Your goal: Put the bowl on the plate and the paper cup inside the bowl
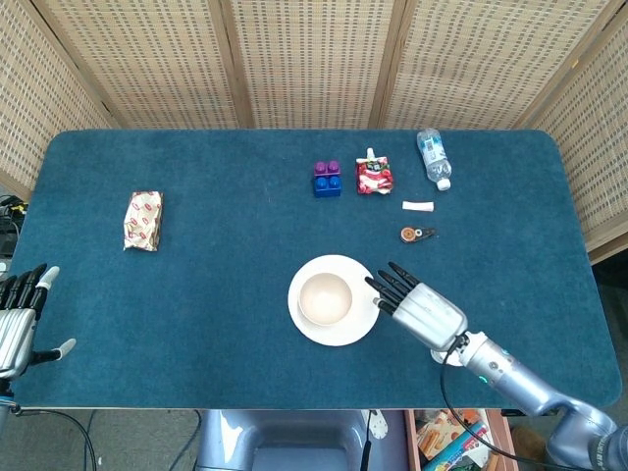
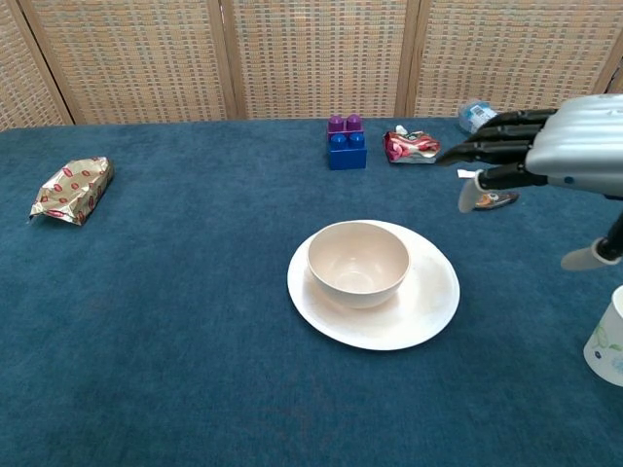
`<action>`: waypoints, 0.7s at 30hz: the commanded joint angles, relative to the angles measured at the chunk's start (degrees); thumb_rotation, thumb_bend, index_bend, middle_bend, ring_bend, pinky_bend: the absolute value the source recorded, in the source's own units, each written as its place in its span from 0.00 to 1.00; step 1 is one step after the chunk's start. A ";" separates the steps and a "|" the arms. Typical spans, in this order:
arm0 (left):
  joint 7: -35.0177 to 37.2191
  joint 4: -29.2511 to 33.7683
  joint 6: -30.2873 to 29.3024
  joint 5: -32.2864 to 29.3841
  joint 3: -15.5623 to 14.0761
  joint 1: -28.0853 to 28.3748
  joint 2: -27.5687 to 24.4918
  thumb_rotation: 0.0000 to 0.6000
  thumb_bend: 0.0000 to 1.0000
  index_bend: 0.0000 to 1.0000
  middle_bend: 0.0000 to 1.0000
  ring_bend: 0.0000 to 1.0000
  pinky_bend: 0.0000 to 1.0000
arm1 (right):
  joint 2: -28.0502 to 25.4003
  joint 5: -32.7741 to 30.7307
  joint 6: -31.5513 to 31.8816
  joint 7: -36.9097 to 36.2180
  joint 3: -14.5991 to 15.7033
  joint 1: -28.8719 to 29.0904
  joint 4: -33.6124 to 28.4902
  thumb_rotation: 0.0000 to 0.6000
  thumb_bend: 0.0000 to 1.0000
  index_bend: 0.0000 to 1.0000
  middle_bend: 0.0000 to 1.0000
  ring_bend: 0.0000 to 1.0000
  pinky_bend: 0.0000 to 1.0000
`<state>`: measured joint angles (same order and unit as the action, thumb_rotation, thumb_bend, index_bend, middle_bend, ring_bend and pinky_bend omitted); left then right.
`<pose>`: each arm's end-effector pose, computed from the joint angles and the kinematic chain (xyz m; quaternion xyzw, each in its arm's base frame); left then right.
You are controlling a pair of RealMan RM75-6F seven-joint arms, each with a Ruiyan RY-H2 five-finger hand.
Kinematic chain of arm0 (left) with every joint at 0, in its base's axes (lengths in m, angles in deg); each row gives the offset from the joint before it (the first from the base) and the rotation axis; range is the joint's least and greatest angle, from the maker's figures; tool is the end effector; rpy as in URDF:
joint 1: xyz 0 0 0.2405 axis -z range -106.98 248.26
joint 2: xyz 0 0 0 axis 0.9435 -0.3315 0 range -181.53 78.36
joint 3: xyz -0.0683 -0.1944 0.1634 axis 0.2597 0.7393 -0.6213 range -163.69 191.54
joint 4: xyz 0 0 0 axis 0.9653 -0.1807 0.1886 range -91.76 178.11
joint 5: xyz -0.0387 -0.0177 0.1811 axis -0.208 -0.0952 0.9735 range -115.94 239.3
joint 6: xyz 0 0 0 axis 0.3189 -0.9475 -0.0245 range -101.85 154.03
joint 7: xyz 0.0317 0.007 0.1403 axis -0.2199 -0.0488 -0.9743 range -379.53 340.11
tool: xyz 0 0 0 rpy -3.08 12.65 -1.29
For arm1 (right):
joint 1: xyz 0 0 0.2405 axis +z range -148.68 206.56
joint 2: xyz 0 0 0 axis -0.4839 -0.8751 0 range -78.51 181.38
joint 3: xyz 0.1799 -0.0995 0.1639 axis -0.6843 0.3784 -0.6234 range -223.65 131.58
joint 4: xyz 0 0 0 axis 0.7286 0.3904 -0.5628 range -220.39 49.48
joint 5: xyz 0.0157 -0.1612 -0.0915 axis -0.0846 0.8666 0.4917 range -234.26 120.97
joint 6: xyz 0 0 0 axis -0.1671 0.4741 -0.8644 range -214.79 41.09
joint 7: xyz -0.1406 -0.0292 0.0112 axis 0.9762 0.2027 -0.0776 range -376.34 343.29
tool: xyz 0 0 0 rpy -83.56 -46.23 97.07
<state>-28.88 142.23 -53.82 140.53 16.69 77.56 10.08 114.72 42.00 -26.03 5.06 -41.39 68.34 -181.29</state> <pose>-0.3035 0.1871 0.1811 -0.6042 -0.4069 -0.3260 0.6025 -0.1760 -0.2784 0.1043 0.8806 -0.0791 0.2931 0.3639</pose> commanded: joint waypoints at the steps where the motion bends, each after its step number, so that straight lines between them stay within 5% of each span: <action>1: 0.03 0.04 0.03 -0.10 0.05 0.02 -0.01 1.00 0.00 0.00 0.00 0.00 0.00 | -1.24 4.29 2.58 -4.15 3.42 -2.30 3.29 1.00 0.15 0.29 0.00 0.00 0.00; 11: -0.68 -0.01 0.16 -0.47 0.12 0.18 0.23 1.00 0.00 0.00 0.00 0.00 0.00 | -2.57 11.77 11.87 -9.79 8.71 -8.86 10.28 1.00 0.15 0.30 0.00 0.00 0.00; 21: -0.05 0.21 -0.16 -0.93 0.54 0.13 -0.08 1.00 0.00 0.00 0.00 0.00 0.00 | 1.10 14.48 17.95 -15.94 8.85 -12.21 20.98 1.00 0.15 0.32 0.00 0.00 0.00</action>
<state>-28.93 142.43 -53.97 139.60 17.22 77.68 10.01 114.90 55.96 -8.62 -9.85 -32.76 56.83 -161.72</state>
